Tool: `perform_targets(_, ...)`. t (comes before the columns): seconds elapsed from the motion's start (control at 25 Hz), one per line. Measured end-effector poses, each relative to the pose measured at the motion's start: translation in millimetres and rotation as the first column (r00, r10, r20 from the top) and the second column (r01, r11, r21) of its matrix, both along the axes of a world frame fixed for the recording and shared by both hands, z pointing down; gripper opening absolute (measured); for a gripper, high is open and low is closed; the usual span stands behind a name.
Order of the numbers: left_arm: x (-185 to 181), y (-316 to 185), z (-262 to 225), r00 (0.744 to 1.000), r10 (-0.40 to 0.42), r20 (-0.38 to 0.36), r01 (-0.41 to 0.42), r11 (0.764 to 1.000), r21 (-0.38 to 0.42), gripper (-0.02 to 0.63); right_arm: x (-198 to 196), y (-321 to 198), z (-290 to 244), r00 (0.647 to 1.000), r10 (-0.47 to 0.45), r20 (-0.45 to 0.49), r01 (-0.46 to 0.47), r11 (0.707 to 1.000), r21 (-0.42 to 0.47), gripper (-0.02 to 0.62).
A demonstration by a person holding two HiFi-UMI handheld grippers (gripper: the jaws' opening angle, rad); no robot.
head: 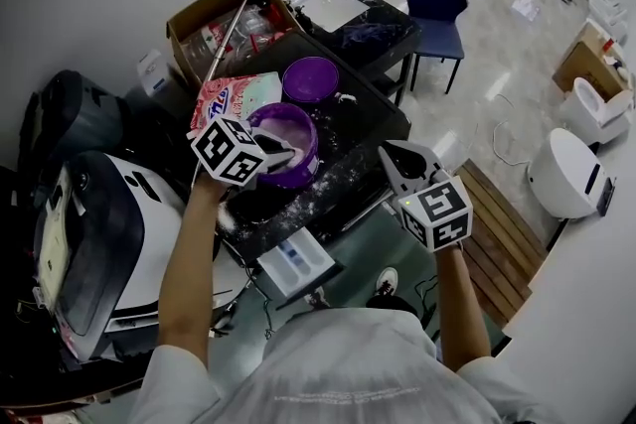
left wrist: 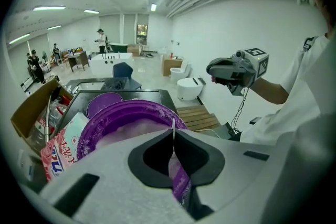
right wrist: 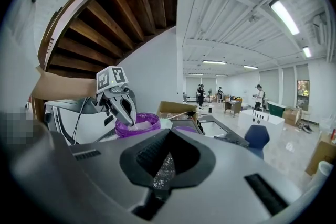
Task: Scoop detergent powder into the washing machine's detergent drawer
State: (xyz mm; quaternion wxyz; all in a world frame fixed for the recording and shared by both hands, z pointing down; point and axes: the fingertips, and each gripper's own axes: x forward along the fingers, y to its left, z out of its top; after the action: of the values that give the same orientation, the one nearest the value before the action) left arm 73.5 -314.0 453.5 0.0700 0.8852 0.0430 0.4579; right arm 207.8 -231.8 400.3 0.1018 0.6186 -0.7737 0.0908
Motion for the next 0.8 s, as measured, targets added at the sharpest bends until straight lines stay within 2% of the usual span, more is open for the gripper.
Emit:
perform_targets(0.12,-9,6,-6,1.0,0.017,-0.009,-0.017,1.0,-0.014,0.014,-5,-2,-3,1.0,0.001,-0.005,-0.001,1.0,0.006,0.005)
perform_targets(0.28,-22,16,-5,0.998,0.063,0.028,-0.063,0.998,-0.014,0.014,-14,-4,-6,1.0,0.002,-0.006,-0.002,1.0,0.018,0.005)
perform_targets(0.48,-30,16,-7,0.999,0.051,0.018,-0.05,0.998,-0.027,0.014,-24,-6,-13,1.0,-0.006,-0.03,0.007,1.0,0.031,0.005)
perform_targets(0.6,-31,13,-8,1.0,0.01,-0.015,-0.01,0.999,-0.036,0.014,-28,-6,-14,0.999,-0.009,-0.043,0.01,0.999,0.036,0.005)
perform_targets(0.68,-33,6,-11,0.997,-0.052,-0.057,0.05,0.998,-0.041,0.014,-28,-5,-15,0.999,-0.005,-0.052,0.007,0.999,0.038,0.005)
perform_targets(0.8,-38,-5,-16,0.974,-0.173,-0.149,0.161,0.983,-0.085,0.014,-27,-5,-19,0.998,0.013,-0.057,-0.01,0.999,0.042,0.005)
